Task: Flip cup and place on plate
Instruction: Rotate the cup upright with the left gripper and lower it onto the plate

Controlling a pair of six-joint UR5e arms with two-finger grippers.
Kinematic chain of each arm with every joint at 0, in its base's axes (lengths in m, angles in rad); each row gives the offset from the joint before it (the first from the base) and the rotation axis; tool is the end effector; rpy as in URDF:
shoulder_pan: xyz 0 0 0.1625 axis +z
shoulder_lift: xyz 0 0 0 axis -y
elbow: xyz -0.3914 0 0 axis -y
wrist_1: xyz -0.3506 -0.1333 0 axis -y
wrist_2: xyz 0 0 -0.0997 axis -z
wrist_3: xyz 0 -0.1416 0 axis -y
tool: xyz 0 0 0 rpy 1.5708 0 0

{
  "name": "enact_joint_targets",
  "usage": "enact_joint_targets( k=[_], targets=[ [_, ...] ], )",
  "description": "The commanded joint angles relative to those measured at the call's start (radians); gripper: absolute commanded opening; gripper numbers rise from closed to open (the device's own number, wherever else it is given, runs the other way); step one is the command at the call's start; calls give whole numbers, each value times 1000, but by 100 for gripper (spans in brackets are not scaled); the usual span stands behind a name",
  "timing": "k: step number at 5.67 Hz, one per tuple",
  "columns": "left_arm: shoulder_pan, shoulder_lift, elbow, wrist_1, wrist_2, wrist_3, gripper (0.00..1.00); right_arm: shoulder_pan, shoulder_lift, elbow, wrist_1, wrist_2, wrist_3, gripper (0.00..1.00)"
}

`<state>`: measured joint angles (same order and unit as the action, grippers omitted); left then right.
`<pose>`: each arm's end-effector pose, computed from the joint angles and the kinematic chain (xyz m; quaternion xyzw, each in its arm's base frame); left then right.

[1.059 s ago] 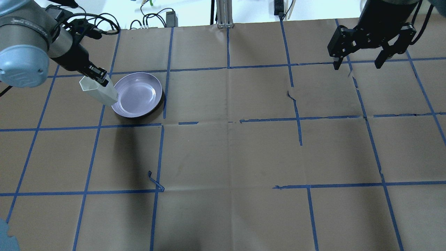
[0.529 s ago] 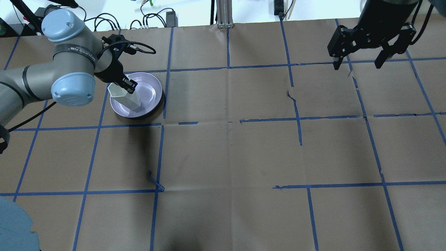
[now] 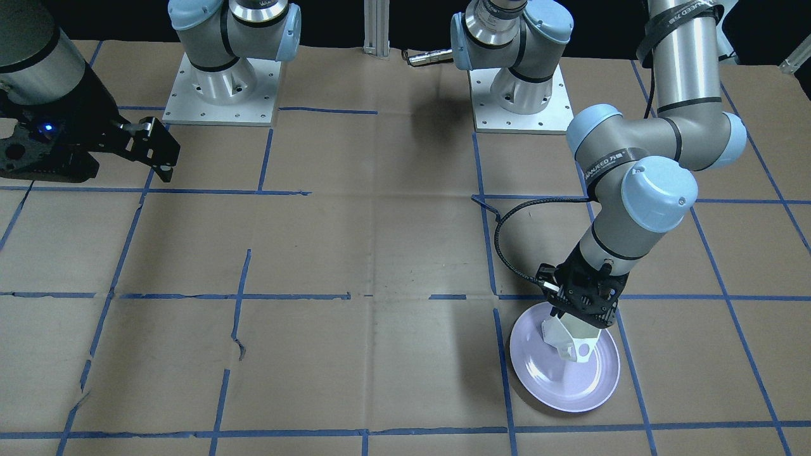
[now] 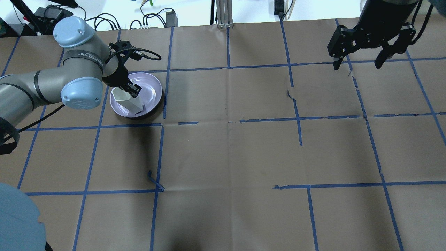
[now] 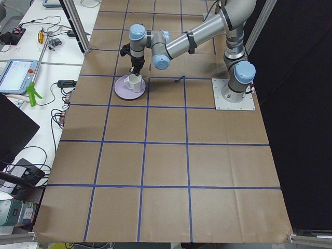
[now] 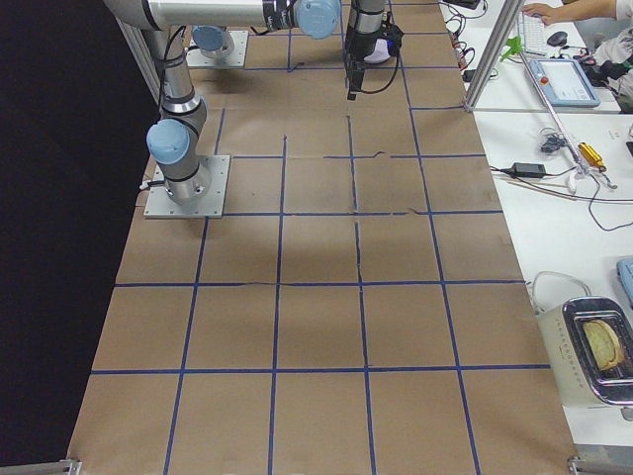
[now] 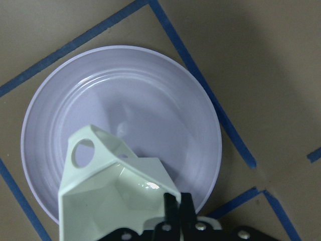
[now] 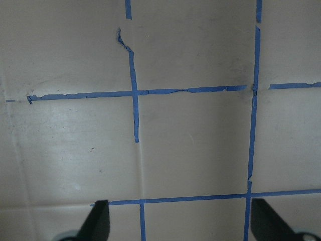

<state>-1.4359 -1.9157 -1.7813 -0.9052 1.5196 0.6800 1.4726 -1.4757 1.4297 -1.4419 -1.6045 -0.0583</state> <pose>-0.0660 -0.5588 0.2164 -0.2701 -0.9609 0.0607 0.0017 0.0813 -0.4853 0.4190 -0.0192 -0.9988 -0.0426 0.0135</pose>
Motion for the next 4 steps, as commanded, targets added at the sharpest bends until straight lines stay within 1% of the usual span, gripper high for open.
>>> enact_joint_targets(
  k=[1, 2, 3, 4],
  targets=[
    [-26, -2, -1, 32, 2, 0, 3, 0, 0, 0, 0, 0, 0, 100],
    [-26, -6, 0, 32, 5, 3, 53, 0, 0, 0, 0, 0, 0, 100],
    [-26, -11, 0, 34, 4, 3, 98, 0, 0, 0, 0, 0, 0, 100],
    [-26, 3, 11, 20, 7, -8, 98, 0, 0, 0, 0, 0, 0, 100]
  ],
)
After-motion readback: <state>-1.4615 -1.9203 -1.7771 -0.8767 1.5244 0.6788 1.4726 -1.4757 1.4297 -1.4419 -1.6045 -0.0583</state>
